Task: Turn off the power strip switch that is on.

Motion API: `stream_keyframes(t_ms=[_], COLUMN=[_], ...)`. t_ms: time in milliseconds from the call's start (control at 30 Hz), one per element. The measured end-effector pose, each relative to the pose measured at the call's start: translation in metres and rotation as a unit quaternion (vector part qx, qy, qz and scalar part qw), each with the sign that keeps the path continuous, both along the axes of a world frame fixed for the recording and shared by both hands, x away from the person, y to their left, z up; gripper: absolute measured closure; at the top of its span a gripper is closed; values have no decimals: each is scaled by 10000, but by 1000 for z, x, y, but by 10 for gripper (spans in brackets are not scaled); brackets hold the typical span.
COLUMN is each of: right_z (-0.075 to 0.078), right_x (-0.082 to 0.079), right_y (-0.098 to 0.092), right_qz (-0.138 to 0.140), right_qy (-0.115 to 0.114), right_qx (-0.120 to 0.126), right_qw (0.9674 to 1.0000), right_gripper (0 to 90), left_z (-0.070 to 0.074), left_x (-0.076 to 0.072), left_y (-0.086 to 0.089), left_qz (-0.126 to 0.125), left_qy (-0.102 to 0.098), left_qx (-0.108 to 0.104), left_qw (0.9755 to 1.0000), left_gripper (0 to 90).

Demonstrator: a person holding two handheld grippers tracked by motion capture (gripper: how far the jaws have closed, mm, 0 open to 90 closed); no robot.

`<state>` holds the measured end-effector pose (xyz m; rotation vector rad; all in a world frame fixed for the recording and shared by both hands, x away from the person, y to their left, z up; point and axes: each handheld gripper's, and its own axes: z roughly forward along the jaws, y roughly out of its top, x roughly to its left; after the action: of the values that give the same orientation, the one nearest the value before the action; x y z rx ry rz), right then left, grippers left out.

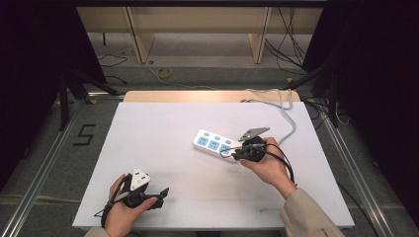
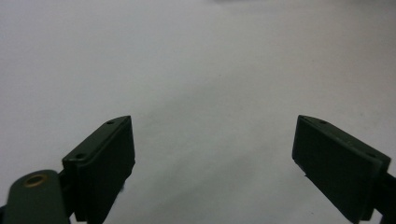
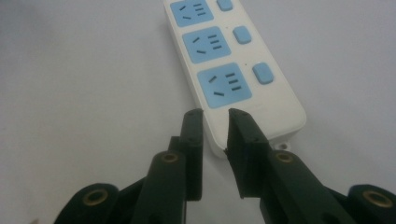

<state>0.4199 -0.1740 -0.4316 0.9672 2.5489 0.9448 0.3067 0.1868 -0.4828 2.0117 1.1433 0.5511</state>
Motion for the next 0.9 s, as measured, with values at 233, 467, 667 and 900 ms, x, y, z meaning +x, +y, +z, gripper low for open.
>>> stream_keyframes(t_ms=[233,467,667,900], right_z=[-2,-7,-14,-26], right_x=[-16,-28,-40,-58], right_y=[-10,-21,-32,-45], right_qz=[-48,-53,-50,10], right_qy=[-93,-101,-90,-127], right_qx=[95,160,258,397], right_qw=[9999,9998,9996,9991], right_gripper=[727,702,650,608], left_z=[0,0,0,1], left_x=[-1,-1,-1,-1], left_y=[0,0,1,1], left_qz=[-14,-19,-17,3], left_qy=[-9,-13,4,7], left_qx=[31,38,68,45], left_qw=[10000,10000,10000,10000], left_gripper=[128,128,128,127])
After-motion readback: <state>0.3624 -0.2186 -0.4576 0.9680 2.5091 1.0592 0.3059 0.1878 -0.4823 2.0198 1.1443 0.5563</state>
